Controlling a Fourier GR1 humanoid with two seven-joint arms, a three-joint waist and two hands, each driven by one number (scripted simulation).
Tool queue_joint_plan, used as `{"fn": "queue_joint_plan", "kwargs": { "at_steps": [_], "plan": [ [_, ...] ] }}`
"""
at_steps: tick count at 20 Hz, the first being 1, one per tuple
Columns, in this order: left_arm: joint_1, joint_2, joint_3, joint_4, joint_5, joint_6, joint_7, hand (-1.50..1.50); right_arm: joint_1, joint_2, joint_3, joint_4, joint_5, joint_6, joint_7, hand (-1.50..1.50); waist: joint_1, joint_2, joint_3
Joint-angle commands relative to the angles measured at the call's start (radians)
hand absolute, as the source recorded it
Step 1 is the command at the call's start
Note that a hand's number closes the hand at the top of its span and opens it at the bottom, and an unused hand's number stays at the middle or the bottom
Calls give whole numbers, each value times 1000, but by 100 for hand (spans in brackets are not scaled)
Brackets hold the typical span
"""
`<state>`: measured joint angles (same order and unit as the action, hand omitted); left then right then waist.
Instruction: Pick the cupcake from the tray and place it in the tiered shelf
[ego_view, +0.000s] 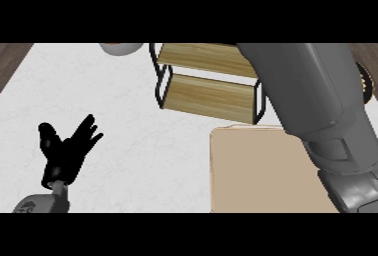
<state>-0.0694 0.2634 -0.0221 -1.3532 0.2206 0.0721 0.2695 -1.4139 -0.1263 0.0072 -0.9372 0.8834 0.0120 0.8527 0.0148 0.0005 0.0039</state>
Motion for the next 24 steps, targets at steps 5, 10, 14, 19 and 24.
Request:
{"fn": "queue_joint_plan", "kwargs": {
  "at_steps": [5,10,14,19,24],
  "plan": [
    [51,-18,-2,9,-11,-21,-8,0,5,-5,-23,14,-11,-22,-74,150,-6,-1,-4],
    [39,-27,1,8,-14,-22,-3,0,-80,-37,-24,129,9,37,-81,150,1,2,-5],
    [21,-9,19,15,-17,-24,2,0,15,-10,-108,36,-31,-135,-53,150,-9,1,-4],
    [-25,-40,31,89,-29,-5,-25,0,-42,11,-150,52,-34,-239,-28,-150,-8,5,-5],
    [47,-29,17,-5,-7,-42,6,0,-26,49,-215,-60,-122,-305,-10,-150,-10,-4,-4]
  ]
}}
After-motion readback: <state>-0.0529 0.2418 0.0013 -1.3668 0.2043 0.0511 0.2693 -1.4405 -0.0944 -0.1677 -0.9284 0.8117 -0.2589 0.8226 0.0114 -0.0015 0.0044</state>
